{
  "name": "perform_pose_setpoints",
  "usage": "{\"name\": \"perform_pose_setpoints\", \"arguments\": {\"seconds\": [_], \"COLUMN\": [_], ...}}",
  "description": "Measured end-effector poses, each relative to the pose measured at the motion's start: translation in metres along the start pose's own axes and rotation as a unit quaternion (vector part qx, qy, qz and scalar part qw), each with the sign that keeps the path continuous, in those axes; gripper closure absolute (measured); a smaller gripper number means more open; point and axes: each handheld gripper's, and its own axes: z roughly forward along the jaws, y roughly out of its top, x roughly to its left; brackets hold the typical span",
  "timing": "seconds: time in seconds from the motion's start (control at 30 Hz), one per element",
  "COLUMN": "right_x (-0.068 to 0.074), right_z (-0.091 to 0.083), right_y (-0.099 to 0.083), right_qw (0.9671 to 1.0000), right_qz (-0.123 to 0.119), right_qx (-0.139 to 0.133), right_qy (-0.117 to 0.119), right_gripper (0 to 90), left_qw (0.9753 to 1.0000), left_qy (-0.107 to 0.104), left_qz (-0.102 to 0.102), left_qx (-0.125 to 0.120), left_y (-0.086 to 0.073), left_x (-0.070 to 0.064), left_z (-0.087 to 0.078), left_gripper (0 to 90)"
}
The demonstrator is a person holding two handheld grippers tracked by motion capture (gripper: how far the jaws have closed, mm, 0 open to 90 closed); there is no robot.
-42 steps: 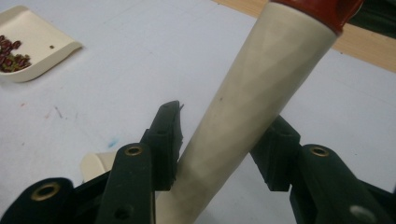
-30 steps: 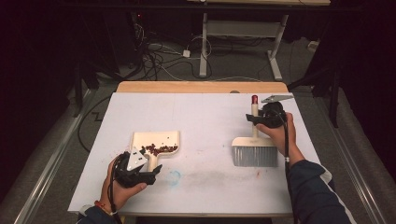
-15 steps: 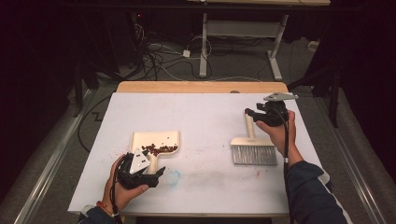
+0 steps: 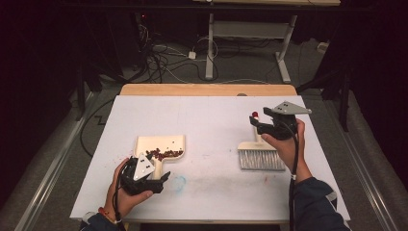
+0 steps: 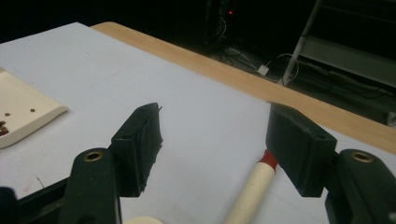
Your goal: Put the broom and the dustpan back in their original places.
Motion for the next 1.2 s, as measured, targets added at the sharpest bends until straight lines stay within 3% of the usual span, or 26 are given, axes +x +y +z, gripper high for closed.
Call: {"name": "perform_pose_setpoints", "arguments": {"seconds": [0.13, 0.4, 0.73, 1.2], "right_x": [0.001, 0.003, 0.012, 0.030], "right_z": [-0.002, -0.006, -0.009, -0.023], "right_y": [0.000, -0.001, 0.000, 0.000], "right_qw": [0.9997, 0.9994, 0.9997, 0.9998], "right_qz": [-0.002, 0.021, 0.017, -0.014], "right_qx": [0.007, 0.001, -0.008, -0.010], "right_qy": [-0.023, -0.029, -0.018, -0.013], "right_gripper": [27.8, 18.1, 18.4, 19.2], "left_qw": [1.0000, 1.0000, 0.9999, 0.9998], "left_qy": [-0.001, -0.002, -0.002, -0.006], "left_qz": [0.000, 0.002, 0.005, 0.009], "left_qx": [0.005, 0.009, 0.014, 0.014], "left_y": [-0.001, -0.001, -0.002, -0.002], "left_x": [0.000, 0.000, 0.001, -0.001], "left_z": [0.001, 0.003, 0.003, 0.004], "left_gripper": [19.2, 19.3, 19.2, 19.2]}}
